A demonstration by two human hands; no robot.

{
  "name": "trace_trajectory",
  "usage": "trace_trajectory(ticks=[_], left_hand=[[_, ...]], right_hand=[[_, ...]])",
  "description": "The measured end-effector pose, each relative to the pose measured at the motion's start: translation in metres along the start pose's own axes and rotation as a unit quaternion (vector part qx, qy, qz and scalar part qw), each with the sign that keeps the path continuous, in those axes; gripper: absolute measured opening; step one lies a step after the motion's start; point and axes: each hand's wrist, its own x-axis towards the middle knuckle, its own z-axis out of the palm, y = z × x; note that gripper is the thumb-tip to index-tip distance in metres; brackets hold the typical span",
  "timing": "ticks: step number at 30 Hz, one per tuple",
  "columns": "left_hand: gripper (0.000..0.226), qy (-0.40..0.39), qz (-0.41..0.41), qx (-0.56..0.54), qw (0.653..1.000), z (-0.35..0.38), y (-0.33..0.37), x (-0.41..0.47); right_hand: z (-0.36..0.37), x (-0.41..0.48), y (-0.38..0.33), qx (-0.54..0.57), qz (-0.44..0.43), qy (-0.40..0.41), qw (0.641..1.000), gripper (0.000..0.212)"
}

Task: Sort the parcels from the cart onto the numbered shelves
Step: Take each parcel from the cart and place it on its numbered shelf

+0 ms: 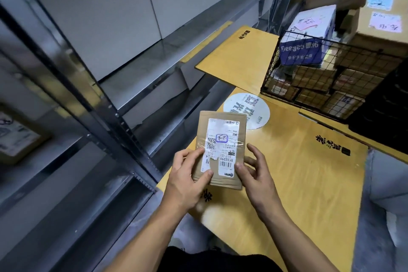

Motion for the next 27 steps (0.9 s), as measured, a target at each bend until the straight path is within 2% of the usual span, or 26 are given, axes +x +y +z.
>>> trace_trajectory(ticks=[7, 11, 15, 22, 24, 27], left_hand=[[0.055, 0.080, -0.030, 0.029, 0.996, -0.049, -0.022, -0.040], [0.055, 0.120, -0.053, 0.040, 0.991, -0.095, -0.033, -0.079], [0.055, 0.161, -0.082, 0.051, 0.982, -0.144, -0.050, -0.143], [0.053, 0.245, -0.121, 0.082, 0.958, -0.242, -0.084, -0.280], [0.054, 0.266, -0.142, 0.118, 0.946, -0.269, -0.093, -0.316], [0.058, 0.299, -0.204, 0.232, 0.903, -0.313, -0.106, -0.367]], right_hand=[[0.061, -0.014, -0.009, 0.000, -0.006, -0.093, 0.996, 0.050], [0.111, -0.040, -0.015, 0.004, 0.016, -0.147, 0.989, 0.057], [0.175, -0.083, -0.018, -0.043, -0.006, -0.182, 0.982, 0.061], [0.293, -0.189, -0.021, -0.018, -0.050, -0.291, 0.955, 0.061], [0.324, -0.214, -0.020, -0.015, -0.063, -0.320, 0.945, 0.061], [0.366, -0.248, -0.021, -0.013, -0.078, -0.353, 0.932, 0.058]])
